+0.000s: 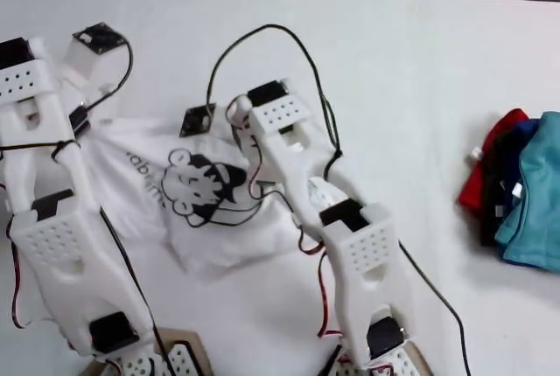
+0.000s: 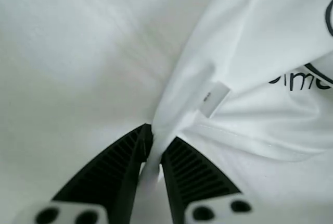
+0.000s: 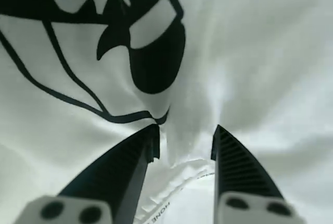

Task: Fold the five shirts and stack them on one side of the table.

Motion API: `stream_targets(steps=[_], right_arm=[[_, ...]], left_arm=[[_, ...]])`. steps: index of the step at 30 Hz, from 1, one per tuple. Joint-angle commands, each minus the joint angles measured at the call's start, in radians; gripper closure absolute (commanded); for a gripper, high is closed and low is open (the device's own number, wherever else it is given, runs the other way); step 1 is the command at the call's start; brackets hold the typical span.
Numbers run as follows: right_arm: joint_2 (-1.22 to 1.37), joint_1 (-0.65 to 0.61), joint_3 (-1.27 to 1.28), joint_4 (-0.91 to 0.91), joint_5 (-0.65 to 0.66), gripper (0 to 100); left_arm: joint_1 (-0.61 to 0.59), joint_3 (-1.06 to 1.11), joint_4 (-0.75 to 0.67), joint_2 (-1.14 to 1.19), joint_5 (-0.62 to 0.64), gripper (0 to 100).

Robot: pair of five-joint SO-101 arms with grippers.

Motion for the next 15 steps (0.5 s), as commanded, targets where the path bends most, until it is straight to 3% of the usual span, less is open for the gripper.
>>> stream_targets(steps=[1, 9, 15], right_arm=[[-0.051, 0.019, -0.003, -0.028, 0.034, 82.0], [0.064, 0.087, -0.101, -0.027, 0.043, 82.4], [0.071, 0.084, -0.193, -0.027, 0.040, 98.6]], left_arm=[[-0.009, -0.045, 0.018, -0.009, -0.003, 98], [-0.014, -0.045, 0.028, -0.009, -0.003, 98], [-0.015, -0.045, 0.028, -0.009, -0.003, 98]])
